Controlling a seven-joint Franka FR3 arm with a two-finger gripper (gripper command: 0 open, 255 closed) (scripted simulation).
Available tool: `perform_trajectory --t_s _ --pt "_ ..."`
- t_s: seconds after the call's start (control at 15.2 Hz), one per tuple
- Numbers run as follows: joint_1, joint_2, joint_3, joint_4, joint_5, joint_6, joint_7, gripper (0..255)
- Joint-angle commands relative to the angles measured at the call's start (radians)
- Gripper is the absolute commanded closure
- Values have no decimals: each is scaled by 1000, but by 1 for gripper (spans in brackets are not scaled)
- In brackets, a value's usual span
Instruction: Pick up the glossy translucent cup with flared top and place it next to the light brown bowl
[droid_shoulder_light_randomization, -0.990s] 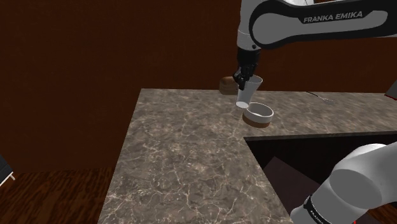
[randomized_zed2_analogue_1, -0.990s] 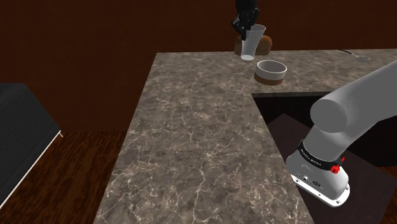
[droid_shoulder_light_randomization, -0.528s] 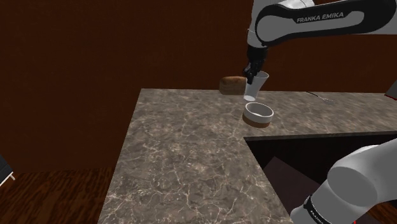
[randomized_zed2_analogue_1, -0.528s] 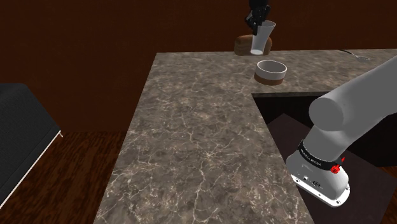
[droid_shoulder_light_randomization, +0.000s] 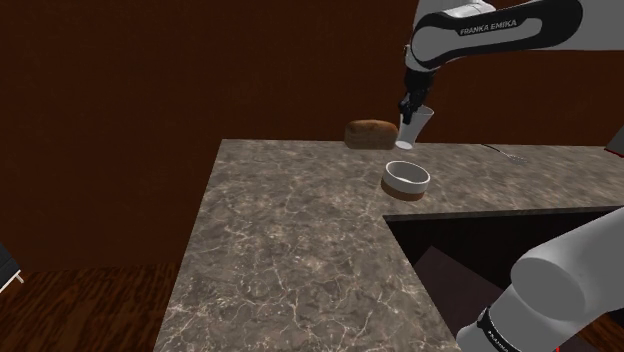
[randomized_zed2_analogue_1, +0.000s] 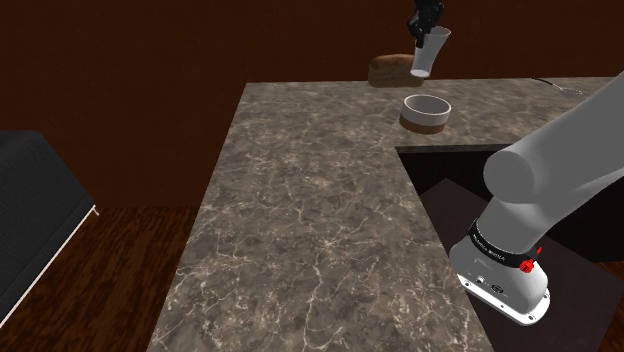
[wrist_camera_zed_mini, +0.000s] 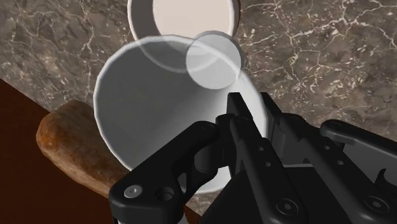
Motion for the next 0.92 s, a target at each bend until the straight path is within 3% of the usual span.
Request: perform_trajectory --t_s 0.0,0.86 --pt "-17 43 -28 38 -5 15 -41 255" --pt "-124 357 -182 375 47 52 -315 255"
